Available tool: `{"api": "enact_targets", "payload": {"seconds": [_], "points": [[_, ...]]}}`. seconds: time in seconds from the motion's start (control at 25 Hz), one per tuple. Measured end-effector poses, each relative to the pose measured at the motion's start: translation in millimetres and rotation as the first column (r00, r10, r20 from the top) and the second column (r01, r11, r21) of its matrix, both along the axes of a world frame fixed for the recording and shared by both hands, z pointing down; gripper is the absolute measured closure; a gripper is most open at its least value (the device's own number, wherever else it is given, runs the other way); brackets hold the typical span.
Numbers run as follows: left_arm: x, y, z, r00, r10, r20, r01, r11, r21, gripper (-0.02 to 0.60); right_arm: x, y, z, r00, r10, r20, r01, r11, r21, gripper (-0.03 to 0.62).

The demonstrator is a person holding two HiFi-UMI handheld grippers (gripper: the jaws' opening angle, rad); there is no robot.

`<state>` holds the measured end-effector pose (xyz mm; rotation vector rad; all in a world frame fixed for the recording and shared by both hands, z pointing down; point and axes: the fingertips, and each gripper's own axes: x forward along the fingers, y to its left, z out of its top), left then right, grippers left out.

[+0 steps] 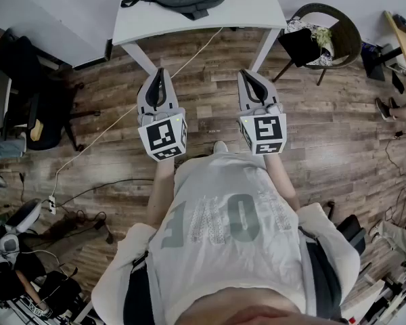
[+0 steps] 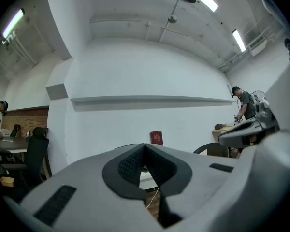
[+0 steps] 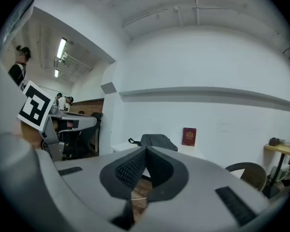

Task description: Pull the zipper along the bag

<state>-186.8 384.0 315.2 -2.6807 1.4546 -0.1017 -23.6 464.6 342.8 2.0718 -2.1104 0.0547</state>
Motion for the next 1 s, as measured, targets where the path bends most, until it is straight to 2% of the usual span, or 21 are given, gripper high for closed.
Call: {"api": "enact_targets", "payload": {"seconds": [0.16,0.32,0.64,0.84,1.0], "points": [[3.0,-5.7,6.8,1.000,0.010,0.003,-0.010,1.000,-0.001,0.557,1.3,-6.1,10.1,1.000,-0.012,0.027,0.013,1.000,-0.021,0.566],[10.4,-9.4,10.6,0.999,0.027,0.019,-0.027,1.000,0.001,0.557,8.2,-8.2,21.0,0.995,-0.003,0.104,0.009,0.999,-0.050,0.566],[22.8,-16.5,26.7,0.998,0.055,0.037,-0.054,0.998,-0.036,0.557,17.0,-8.6,49.7,0.986,0.016,0.169,0.004,0.993,-0.120,0.566],[24.6,-33.7,57.2,0.998,0.035,0.043,-0.030,0.994,-0.105,0.557,24.4,-21.4,69.4,0.985,0.010,0.172,0.020,0.985,-0.172,0.566],[37.5,-69.0,69.2,0.999,0.035,0.038,-0.031,0.992,-0.120,0.557,43.0,-48.9,78.2,0.989,0.025,0.148,0.004,0.981,-0.193,0.566]]}}
